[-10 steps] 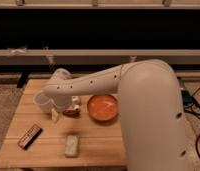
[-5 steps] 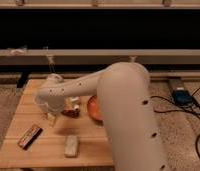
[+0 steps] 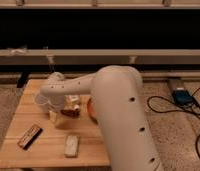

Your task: Place the pepper on the white sponge

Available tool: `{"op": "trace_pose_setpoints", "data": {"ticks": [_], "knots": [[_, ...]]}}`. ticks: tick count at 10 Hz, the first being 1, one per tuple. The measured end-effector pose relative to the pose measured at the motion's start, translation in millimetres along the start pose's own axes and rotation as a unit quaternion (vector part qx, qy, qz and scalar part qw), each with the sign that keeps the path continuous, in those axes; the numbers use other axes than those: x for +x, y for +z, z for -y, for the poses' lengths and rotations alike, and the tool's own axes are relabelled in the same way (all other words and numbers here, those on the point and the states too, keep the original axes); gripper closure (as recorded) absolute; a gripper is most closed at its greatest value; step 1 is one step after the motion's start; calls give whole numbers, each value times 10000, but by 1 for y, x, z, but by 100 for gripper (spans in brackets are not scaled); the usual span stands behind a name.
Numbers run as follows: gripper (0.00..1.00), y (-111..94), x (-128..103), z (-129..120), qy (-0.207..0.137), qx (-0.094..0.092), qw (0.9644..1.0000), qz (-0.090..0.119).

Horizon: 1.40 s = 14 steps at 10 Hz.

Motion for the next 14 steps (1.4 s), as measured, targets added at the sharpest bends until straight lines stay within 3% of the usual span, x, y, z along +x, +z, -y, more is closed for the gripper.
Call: {"op": "trace_pose_setpoints", "data": {"ticks": [6,14], "knots": [[23,6,-17,-24,322,65,9994,67],[98,11,-35,-27,374,-97,9989,273]]}}
